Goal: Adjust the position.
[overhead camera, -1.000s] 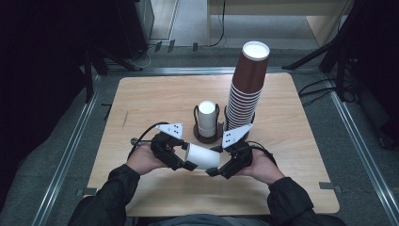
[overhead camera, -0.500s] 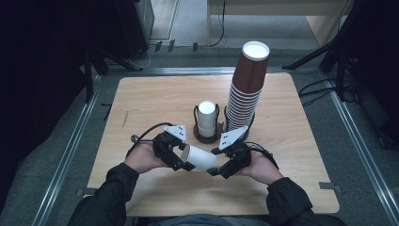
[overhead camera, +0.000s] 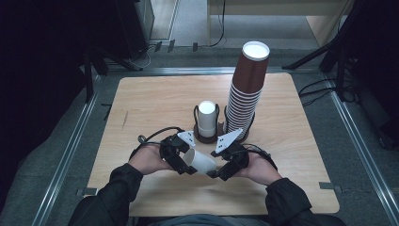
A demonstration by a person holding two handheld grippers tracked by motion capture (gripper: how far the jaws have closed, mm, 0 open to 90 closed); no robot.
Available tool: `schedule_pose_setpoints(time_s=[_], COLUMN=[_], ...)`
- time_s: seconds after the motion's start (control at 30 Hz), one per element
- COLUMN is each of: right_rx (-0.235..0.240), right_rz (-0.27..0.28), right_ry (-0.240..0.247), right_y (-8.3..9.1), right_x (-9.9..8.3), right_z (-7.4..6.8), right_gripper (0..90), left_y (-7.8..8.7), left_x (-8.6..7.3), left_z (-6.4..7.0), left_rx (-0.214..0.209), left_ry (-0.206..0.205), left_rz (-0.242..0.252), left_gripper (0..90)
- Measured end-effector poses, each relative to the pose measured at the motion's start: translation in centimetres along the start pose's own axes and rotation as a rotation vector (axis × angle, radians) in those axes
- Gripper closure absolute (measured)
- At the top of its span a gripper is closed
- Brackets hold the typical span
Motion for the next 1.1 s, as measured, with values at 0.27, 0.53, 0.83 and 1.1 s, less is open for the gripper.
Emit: schedule_pose_setpoints(time_s=[0.27,0.53,0.83,1.1], right_rx=[-0.001,0.003,0.005,-0.007], right_rz=[-0.009,-0.035,-0.038,-0.021], right_ry=[0.022,0.051,0.089,0.085], right_y=[-0.5,-1.3,-1.4,-0.8], right_x=[0.2,0.4,0.5,0.5], right_z=[-0.2,-0.7,-1.0,-0.7], right_gripper=[23.7,28.5,33.5,33.3], left_y=[-0.2,-0.4,-0.6,-0.3], left_x=[0.6,1.1,1.0,1.1], left_z=[0.4,0.9,0.8,0.7], left_rx=[-0.006,-0.015,-0.033,-0.015], left_ry=[-0.008,-0.025,-0.016,-0.004], left_rz=[0.002,0.007,0.0,0.044], left_gripper=[26.5,26.3,24.6,12.4])
Point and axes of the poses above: each handheld gripper's, and its own axes: y roughly backward along the jaws, x roughly out of its top, z roughly to its right, the point moved 4 cm from there along -y, roughly forward along the jaws, and after that the axes turned 2 degrees about -y, right-handed, at the moved point
